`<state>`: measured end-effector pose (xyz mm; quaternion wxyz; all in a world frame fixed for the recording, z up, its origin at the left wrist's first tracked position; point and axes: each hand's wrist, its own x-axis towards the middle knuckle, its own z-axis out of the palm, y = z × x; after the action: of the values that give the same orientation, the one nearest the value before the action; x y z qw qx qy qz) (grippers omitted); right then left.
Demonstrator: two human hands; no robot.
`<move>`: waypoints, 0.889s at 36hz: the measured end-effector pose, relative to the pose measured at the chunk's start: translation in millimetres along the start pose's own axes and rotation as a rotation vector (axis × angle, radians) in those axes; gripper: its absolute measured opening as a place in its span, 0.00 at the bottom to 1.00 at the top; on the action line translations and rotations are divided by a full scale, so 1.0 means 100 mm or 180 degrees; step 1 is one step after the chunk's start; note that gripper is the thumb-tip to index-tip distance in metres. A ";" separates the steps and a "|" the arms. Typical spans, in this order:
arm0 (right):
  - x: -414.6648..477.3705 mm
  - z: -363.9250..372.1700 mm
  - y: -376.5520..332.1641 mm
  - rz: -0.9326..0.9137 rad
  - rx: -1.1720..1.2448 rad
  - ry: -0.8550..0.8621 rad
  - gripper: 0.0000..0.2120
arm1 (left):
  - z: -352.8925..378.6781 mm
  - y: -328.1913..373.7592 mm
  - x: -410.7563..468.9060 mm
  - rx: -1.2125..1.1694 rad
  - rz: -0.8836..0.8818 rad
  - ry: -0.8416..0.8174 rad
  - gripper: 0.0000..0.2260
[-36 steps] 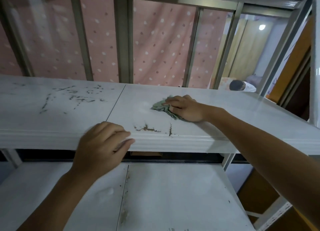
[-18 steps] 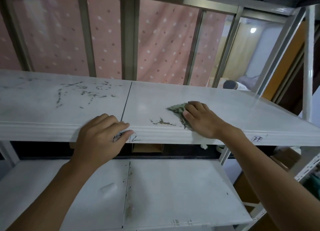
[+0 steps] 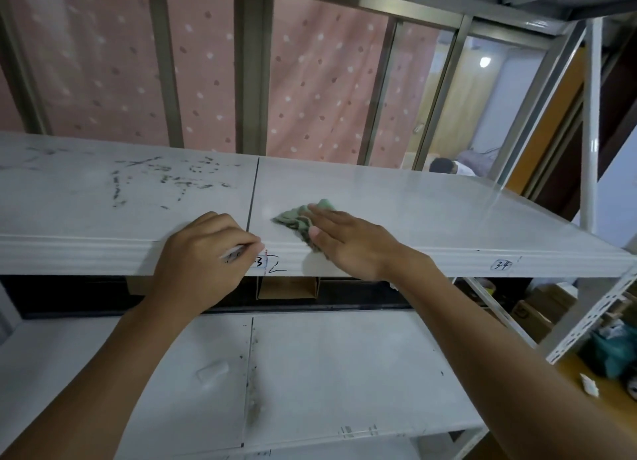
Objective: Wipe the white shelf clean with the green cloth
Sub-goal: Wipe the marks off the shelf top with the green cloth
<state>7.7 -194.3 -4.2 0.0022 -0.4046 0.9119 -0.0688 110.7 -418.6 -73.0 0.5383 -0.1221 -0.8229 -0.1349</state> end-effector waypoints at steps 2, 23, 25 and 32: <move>0.03 0.00 -0.04 -0.0244 0.0081 -0.0012 0.24 | -0.03 -0.01 0.02 -0.0028 -0.0013 -0.0055 0.06; -0.45 0.07 0.22 -0.1958 0.0476 0.0581 0.22 | 0.12 0.15 0.15 0.0264 0.0338 0.0152 0.13; -0.50 0.04 0.39 -0.1768 0.0502 0.0857 0.21 | 0.22 0.25 0.20 0.0237 0.0517 0.0079 0.13; -0.76 -0.20 1.29 -0.0373 0.0661 0.1442 0.20 | 0.73 0.78 0.40 0.0042 0.0957 -0.0207 0.09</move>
<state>-37.8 -50.4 -5.0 -0.1646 -0.4286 0.8522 -0.2510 59.6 -317.8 -57.6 0.5262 -0.2447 -0.8133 -0.0433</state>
